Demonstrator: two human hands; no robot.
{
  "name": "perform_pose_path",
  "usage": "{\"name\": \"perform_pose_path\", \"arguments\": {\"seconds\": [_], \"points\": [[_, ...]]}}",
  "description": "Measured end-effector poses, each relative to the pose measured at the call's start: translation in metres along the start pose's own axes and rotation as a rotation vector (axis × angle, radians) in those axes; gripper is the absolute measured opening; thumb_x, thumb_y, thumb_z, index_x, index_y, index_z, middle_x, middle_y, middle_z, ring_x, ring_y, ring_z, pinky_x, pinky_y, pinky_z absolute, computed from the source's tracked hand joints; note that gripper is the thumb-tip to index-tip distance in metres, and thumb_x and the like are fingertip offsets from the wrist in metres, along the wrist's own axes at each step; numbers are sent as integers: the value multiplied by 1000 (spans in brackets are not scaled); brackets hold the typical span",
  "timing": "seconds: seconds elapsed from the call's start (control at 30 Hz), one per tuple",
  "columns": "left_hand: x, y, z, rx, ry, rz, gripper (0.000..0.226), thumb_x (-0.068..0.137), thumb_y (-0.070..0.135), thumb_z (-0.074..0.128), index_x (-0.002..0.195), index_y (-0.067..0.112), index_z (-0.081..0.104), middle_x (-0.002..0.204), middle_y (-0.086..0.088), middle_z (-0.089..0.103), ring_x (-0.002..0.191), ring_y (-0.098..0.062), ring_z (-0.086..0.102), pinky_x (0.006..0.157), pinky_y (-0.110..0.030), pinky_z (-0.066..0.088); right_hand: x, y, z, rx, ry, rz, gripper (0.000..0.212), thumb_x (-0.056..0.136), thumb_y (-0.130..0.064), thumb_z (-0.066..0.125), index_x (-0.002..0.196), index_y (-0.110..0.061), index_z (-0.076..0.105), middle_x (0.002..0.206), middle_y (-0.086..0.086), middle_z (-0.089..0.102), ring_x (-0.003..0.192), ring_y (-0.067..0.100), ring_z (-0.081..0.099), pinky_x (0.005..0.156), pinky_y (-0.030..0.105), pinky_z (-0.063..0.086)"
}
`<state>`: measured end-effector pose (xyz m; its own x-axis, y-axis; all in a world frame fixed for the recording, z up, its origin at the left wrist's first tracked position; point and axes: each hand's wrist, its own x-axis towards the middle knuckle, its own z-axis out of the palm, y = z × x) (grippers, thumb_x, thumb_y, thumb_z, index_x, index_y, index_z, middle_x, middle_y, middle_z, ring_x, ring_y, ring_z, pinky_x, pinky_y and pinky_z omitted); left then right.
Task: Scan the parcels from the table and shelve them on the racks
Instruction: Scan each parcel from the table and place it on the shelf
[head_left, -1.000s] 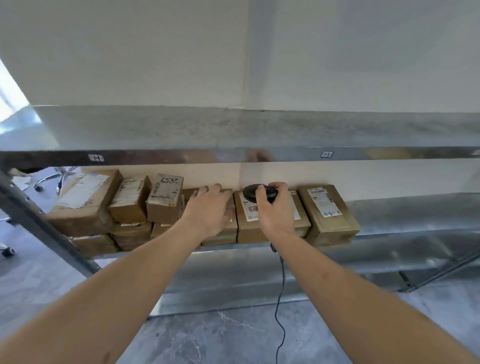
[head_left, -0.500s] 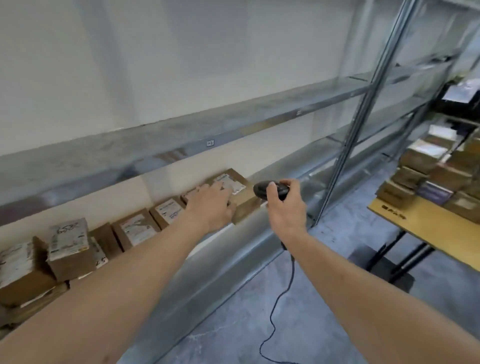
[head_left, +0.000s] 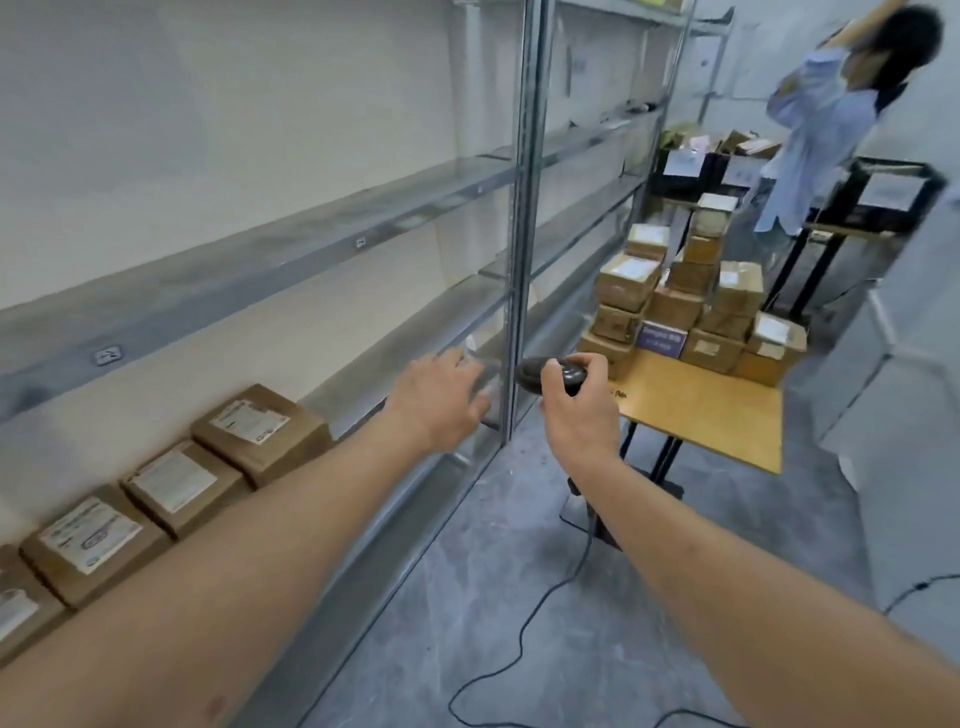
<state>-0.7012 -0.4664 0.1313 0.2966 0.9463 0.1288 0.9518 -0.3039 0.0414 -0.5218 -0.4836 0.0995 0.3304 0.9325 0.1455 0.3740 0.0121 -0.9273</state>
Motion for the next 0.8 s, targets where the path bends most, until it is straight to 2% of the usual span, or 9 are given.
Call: {"name": "perform_pose_path", "arguments": {"seconds": [0.1, 0.23, 0.3, 0.4, 0.6, 0.8], "points": [[52, 45, 13, 14, 1, 31, 43, 105, 45, 41, 135, 19, 58, 134, -10, 58, 121, -35, 57, 103, -45, 46, 46, 25, -39, -19, 35, 21, 30, 99, -59, 48, 117, -35, 48, 99, -10, 66, 90, 22, 70, 84, 52, 58], [113, 95, 30, -31, 3, 55, 47, 105, 48, 40, 139, 20, 57, 135, -7, 58, 122, -33, 57, 102, -46, 48, 102, 50, -86, -43, 86, 33, 36, 95, -66, 46, 116, -36, 49, 97, -10, 68, 87, 21, 72, 80, 49, 59], [142, 116, 37, -30, -2, 72, 51, 104, 52, 38, 139, 20, 56, 133, -6, 58, 121, -32, 58, 102, -49, 49, 128, 61, -107, -68, 106, 43, 32, 100, -60, 47, 119, -34, 49, 97, -7, 69, 87, 21, 69, 76, 42, 55], [183, 140, 43, -62, -17, 99, 52, 104, 52, 39, 141, 20, 56, 136, -6, 58, 123, -31, 58, 103, -51, 50, 166, 73, -132, -75, 155, 56, 31, 103, -55, 48, 122, -31, 48, 96, -9, 68, 85, 20, 69, 73, 39, 54], [276, 160, 55, -114, -10, 132, 54, 106, 49, 42, 150, 20, 50, 146, -8, 53, 131, -32, 52, 108, -50, 47, 240, 96, -146, -81, 232, 87, 25, 103, -53, 49, 121, -36, 48, 96, -9, 68, 86, 17, 69, 76, 42, 58], [384, 151, 77, -162, -19, 170, 53, 106, 48, 45, 151, 22, 48, 150, -7, 50, 137, -31, 48, 111, -49, 46, 330, 118, -124, -102, 298, 133, 27, 101, -56, 48, 120, -36, 47, 98, -11, 66, 90, 19, 70, 82, 50, 59]]}}
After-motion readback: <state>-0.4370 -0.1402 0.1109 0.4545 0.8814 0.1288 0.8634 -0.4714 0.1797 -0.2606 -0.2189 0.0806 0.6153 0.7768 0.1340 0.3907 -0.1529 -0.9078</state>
